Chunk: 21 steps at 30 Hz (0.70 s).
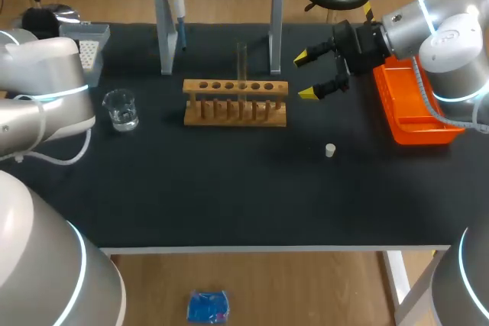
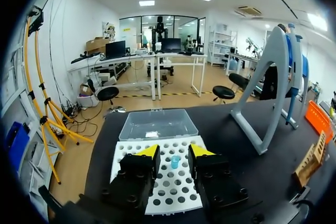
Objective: Invert the test tube, pick up the pipette, mount the tip to pipette, aspirate from beaker and dispense into the tube, eject the tip, return the pipette, and cap with the stopper.
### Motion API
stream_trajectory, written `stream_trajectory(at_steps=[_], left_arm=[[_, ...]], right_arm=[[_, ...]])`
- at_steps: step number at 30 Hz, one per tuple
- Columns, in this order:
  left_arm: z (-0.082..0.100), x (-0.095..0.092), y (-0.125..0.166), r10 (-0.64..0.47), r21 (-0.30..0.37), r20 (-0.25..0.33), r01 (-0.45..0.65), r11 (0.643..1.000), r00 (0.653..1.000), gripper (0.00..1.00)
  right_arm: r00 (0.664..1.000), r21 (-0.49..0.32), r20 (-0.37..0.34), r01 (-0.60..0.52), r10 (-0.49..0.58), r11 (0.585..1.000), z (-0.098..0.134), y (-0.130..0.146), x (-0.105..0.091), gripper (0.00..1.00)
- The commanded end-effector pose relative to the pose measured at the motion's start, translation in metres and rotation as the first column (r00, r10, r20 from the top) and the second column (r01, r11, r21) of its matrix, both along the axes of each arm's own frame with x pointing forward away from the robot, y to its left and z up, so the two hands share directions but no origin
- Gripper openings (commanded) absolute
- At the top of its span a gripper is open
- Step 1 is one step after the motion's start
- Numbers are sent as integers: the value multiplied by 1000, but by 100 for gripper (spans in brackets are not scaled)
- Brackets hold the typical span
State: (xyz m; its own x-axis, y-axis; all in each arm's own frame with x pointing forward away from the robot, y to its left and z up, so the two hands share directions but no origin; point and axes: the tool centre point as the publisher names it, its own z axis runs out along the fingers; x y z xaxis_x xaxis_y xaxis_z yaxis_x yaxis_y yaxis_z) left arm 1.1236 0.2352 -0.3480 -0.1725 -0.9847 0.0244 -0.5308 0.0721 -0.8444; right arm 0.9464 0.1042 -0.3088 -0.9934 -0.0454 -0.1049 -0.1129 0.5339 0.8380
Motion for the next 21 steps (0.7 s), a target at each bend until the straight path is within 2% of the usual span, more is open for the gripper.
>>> stream_trajectory(at_steps=[1,21], left_arm=[[0,3,-2,3,5,-12,-3,1000,1000,33],[-9,5,-2,17,8,-32,-16,1000,999,24]], right_arm=[[1000,-4,-2,-1,1,1000,1,-1,0,100],[1000,-4,-2,-1,1,1000,1,-1,0,100]])
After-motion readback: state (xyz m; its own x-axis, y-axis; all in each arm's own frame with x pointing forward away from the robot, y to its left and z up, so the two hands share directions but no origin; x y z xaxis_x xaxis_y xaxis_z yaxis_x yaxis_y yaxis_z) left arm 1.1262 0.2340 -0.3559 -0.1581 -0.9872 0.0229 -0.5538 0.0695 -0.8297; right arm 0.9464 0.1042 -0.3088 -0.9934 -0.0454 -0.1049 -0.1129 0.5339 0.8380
